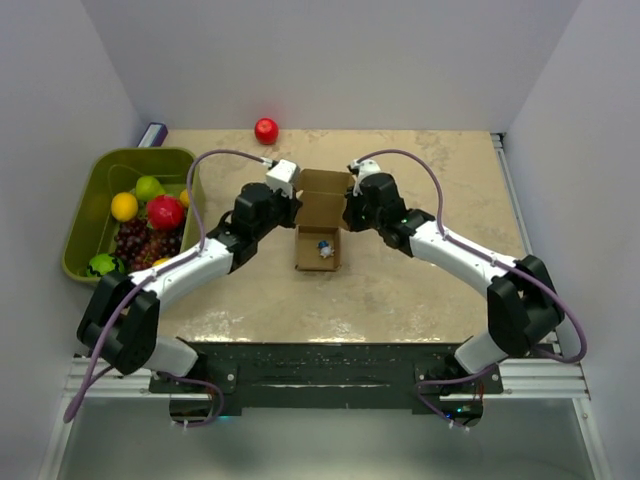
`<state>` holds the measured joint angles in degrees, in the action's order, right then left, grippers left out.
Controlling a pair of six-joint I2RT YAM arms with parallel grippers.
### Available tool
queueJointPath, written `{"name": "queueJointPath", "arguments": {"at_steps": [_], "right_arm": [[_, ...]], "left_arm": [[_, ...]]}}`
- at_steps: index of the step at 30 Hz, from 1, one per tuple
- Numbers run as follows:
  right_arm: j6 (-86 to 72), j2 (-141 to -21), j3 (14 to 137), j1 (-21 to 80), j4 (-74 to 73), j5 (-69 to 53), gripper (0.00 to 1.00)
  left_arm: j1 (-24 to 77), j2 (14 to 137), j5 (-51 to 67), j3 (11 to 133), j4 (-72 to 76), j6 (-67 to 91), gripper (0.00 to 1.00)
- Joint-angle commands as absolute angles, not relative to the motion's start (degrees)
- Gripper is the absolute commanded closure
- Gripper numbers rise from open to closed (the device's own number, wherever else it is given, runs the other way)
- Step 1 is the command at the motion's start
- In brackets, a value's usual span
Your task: Fold the paper box
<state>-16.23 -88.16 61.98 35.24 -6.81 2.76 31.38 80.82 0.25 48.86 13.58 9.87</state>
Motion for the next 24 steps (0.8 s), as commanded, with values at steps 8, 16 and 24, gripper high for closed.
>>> {"name": "queueJointPath", "arguments": {"at_steps": [8, 16, 24], "right_arm": [[-19.0, -90.3, 63.0, 36.5, 8.0, 20.8, 1.00], [-17.9, -90.4, 57.8, 38.7, 14.0, 26.4, 1.00], [-20.2, -90.3, 53.1, 40.9, 16.3, 31.7, 1.00]], "left_arm": [[33.7, 90.8, -12.6, 50.1, 30.6, 10.4, 1.00], [35.8, 95.0, -17.1, 46.5, 34.4, 11.9, 1.00], [37.6, 95.4, -17.7, 44.5, 33.1, 17.6, 1.00]]}}
